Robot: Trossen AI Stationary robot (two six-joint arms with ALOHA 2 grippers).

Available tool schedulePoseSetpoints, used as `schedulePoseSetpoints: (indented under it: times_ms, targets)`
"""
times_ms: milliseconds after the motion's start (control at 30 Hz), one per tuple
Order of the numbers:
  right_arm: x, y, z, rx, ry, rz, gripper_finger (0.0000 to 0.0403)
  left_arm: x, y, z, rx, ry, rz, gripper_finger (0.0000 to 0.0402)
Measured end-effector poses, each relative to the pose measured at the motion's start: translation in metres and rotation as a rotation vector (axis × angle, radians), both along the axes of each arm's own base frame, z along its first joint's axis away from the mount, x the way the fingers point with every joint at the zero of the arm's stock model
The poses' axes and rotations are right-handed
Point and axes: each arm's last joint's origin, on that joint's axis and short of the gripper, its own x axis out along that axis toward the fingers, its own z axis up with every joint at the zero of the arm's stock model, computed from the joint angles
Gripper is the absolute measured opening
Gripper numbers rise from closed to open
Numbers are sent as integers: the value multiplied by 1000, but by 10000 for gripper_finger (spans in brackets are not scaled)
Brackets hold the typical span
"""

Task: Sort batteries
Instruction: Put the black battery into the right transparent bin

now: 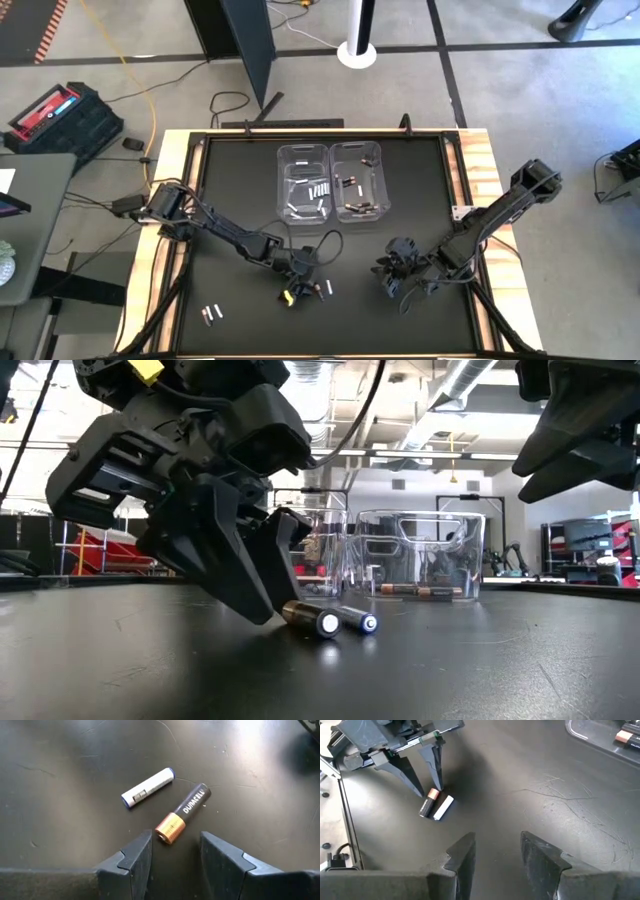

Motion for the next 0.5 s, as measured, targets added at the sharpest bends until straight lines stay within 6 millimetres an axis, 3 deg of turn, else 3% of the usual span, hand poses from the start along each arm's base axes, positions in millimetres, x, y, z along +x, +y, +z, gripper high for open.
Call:
schedulePoseSetpoints:
  times_ms: [500]
  targets:
    - [0, 0, 0, 3, -3, 1, 173, -3, 1, 8, 148, -78, -138, 160]
